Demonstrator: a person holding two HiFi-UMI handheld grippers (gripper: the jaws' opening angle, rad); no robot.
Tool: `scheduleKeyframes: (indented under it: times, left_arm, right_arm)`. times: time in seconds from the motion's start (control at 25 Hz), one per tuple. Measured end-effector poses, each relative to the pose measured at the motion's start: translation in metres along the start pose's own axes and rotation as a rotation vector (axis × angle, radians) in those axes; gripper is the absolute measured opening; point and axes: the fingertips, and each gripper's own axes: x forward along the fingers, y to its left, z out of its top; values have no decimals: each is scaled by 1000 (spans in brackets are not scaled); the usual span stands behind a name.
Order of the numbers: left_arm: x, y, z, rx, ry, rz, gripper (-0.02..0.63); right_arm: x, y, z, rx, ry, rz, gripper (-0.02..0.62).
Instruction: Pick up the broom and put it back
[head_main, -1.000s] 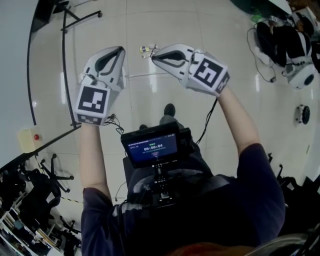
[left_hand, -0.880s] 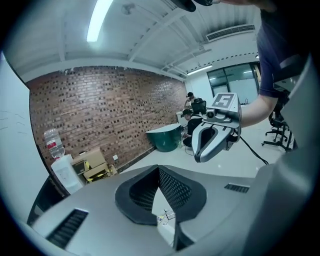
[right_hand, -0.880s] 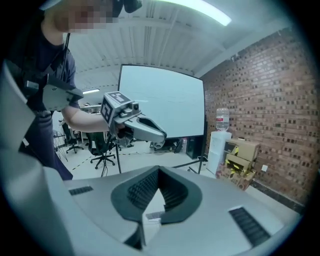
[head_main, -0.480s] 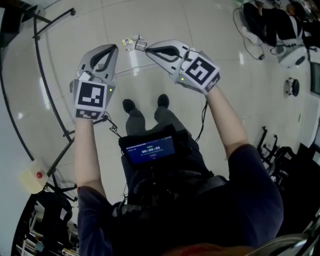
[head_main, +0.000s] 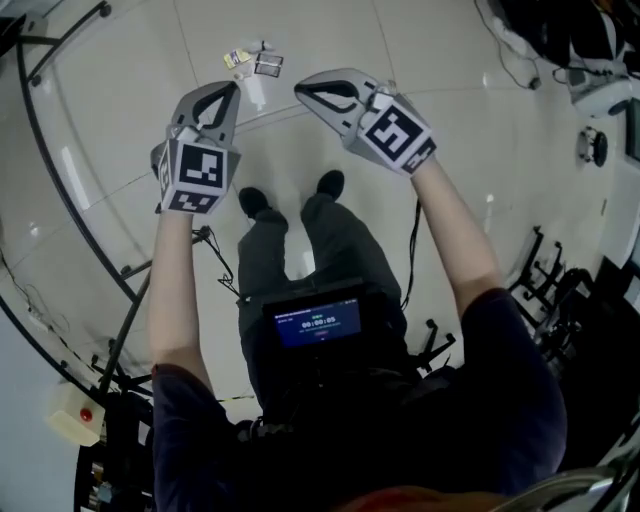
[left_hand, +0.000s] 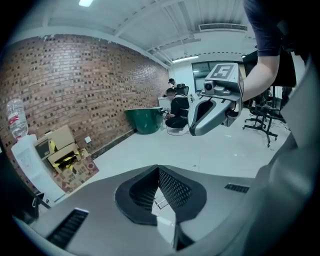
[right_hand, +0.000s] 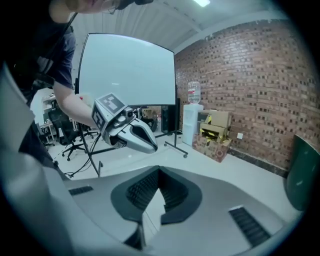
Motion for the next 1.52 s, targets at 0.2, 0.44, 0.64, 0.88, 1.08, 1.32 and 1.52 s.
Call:
scheduleKeyframes:
  times: [0.2, 0.44, 0.64, 0.88, 1.08, 1.32, 1.52]
  left_arm:
    - [102, -43, -94, 36, 74, -107, 0]
    - [211, -100, -195, 99, 171, -232, 0]
    - [278, -120, -257, 159, 208, -278, 0]
    - [346, -138, -313, 302, 224, -348, 0]
    - [392, -161, -371, 423, 256, -419, 0]
    - [428, -186, -413, 422, 297, -479, 0]
    - [439, -207, -440, 365, 366, -490, 101]
  right_arm:
    - [35, -26, -109, 7, 80, -59, 18]
    - [58, -38, -220, 106, 83, -111, 18]
    - [86, -31, -292, 44, 152, -8, 18]
    - [91, -47, -348, -9, 186, 5, 18]
    - [104, -55, -373, -134, 200, -36, 18]
    - [117, -54, -390, -106, 171, -46, 18]
    - [119, -43, -390, -83, 170, -17, 18]
